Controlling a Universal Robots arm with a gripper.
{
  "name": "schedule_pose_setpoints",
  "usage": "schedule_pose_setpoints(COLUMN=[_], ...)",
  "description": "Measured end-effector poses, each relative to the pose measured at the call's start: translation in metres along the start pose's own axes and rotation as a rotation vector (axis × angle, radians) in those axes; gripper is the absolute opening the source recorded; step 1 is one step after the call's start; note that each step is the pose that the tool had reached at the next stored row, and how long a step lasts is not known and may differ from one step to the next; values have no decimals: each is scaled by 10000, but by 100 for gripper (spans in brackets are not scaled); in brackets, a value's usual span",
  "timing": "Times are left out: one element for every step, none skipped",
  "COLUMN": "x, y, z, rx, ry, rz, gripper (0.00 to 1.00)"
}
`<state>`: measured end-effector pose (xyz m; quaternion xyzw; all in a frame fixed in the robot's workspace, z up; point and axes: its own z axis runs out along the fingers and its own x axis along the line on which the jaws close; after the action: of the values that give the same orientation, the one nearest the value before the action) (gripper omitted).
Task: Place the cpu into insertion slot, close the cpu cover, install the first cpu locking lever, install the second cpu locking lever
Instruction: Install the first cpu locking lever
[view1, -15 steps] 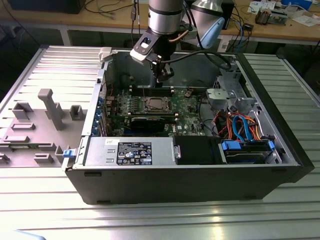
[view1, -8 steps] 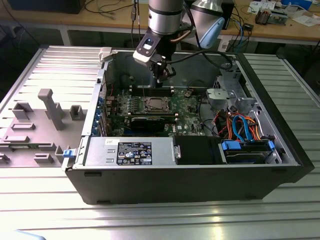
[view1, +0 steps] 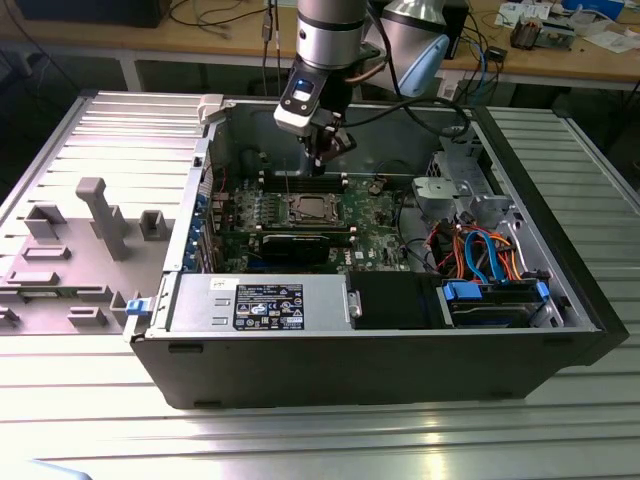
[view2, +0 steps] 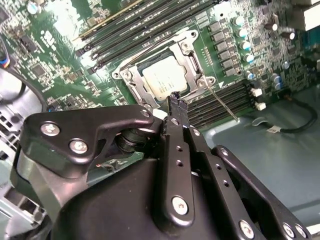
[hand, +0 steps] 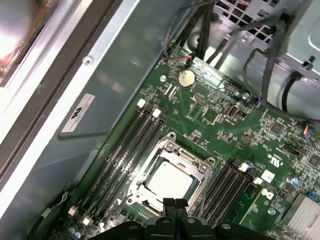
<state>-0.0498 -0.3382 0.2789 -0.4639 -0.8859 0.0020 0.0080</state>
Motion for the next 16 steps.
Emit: schedule_pose_setpoints(x=[0, 0, 0, 0, 0, 0, 0, 0, 0, 0, 0, 0, 0, 0, 0, 0], y=[0, 0, 0, 0, 0, 0, 0, 0, 0, 0, 0, 0, 0, 0, 0, 0], z=[0, 0, 0, 0, 0, 0, 0, 0, 0, 0, 0, 0, 0, 0, 0, 0], rx=[3, 5, 5, 5, 5, 5, 5, 5, 5, 5, 5, 5, 5, 5, 5, 5], ry=[-2, -3, -4, -4, -4, -4, -4, -4, -4, -4, -4, -4, -4, -4, -4, -4], rz=[-217, -331, -336, -339, -344, -344, -344, -345, -345, -345, -345, -345, -346, -345, -348, -357], gripper=[11, 11, 11, 11, 11, 11, 11, 11, 11, 11, 11, 11, 11, 11, 11, 11])
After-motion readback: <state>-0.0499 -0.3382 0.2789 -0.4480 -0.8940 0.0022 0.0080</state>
